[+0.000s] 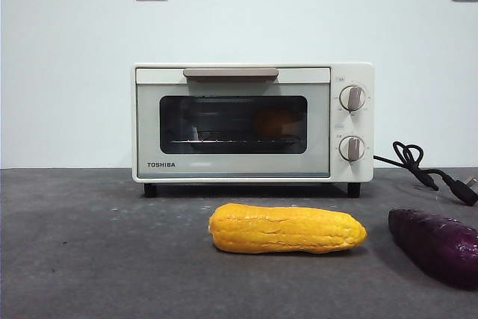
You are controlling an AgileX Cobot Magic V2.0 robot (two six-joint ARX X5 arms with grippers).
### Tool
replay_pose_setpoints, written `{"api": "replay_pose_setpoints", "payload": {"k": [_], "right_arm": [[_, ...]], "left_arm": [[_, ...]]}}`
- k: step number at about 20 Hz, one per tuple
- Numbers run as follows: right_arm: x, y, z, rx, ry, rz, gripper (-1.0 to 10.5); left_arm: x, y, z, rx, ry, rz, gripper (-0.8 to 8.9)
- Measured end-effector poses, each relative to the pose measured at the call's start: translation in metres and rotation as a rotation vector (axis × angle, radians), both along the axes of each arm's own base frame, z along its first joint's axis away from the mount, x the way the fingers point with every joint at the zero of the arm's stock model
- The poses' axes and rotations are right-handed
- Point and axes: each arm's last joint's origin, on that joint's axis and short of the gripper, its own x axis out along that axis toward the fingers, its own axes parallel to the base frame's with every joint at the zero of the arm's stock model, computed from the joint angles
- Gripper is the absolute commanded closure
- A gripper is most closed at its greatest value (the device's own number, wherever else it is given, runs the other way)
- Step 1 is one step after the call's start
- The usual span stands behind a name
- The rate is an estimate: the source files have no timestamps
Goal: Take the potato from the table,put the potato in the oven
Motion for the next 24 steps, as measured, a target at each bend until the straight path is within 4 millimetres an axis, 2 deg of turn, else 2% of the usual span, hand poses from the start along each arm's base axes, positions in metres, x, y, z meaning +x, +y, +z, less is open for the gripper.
{"api": "replay_pose_setpoints", "payload": {"k": [4, 24], "right_arm": [[0.0000, 0.0000, 0.0000, 0.000, 0.000, 0.000, 9.5], [-0.0001, -0.0018, 0.0005, -0.018, -0.020, -0.019, 9.5]], "left_arm": [[-0.0021, -0.0002, -0.0090, -0.002, 0.073, -0.004, 8.18], [-0.0021, -0.0009, -0.0090, -0.024, 0.072, -0.026, 8.18]]}}
